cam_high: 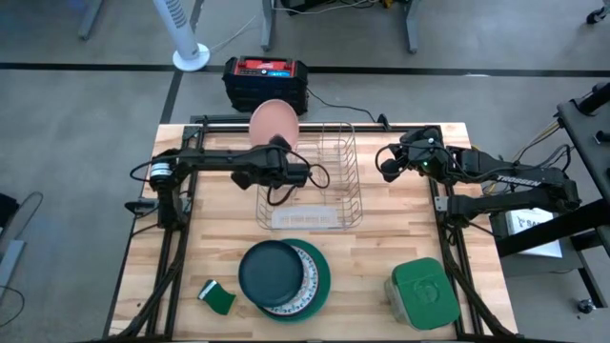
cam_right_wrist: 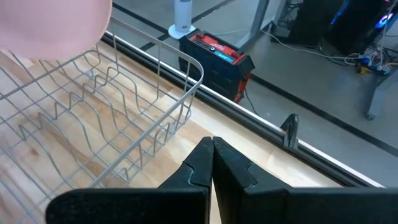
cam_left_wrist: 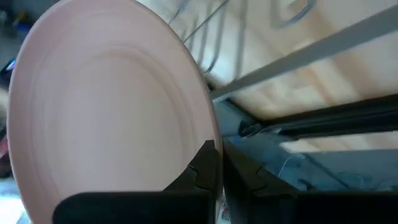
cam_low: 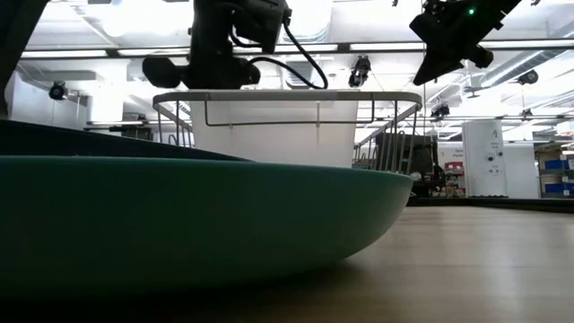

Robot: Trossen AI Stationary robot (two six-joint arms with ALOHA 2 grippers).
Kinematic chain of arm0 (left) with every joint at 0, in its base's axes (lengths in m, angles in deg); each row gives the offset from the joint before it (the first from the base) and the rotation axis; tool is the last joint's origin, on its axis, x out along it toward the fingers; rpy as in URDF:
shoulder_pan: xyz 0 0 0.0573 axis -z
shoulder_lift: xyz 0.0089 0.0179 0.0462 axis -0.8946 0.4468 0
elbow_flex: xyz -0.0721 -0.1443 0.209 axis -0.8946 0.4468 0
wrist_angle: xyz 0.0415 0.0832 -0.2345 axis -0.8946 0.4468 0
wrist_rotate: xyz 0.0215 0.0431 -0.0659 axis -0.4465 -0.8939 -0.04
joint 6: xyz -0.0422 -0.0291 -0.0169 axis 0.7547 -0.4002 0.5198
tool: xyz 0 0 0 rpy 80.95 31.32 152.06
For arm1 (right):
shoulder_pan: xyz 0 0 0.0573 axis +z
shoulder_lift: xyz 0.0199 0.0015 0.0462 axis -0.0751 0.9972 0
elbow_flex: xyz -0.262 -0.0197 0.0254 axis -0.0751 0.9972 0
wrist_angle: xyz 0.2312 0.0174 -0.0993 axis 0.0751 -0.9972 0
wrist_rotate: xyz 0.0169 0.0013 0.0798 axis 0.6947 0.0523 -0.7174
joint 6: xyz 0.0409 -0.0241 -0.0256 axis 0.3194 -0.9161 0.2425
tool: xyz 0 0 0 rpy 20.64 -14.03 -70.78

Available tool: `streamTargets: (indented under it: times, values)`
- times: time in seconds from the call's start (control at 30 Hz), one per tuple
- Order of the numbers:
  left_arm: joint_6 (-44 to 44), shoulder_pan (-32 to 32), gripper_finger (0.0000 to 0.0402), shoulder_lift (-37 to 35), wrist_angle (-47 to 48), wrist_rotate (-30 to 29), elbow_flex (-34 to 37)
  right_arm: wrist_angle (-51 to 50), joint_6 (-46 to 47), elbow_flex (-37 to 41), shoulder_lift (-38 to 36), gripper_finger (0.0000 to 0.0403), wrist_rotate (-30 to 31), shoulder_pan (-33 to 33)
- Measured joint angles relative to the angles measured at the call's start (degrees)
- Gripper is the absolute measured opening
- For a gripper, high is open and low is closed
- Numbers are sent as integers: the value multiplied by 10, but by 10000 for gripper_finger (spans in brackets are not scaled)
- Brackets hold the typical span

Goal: Sort dishes
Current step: Put the pink plate in the dishwasher rack

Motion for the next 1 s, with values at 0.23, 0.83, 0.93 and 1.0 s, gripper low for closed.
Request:
streamTargets:
  times: [0.23,0.83,0.93,1.0]
  values:
    - [12,0,0,0,0,22,0,0,-1,0,0,0,0,0]
    - [-21,1,0,0,0,103,2,0,0,0,0,0,0,0]
    - [-24,1,0,0,-2,132,2,0,0,0,0,0,0,0]
    - [-31,1,0,0,-5,155,2,0,0,0,0,0,0,0]
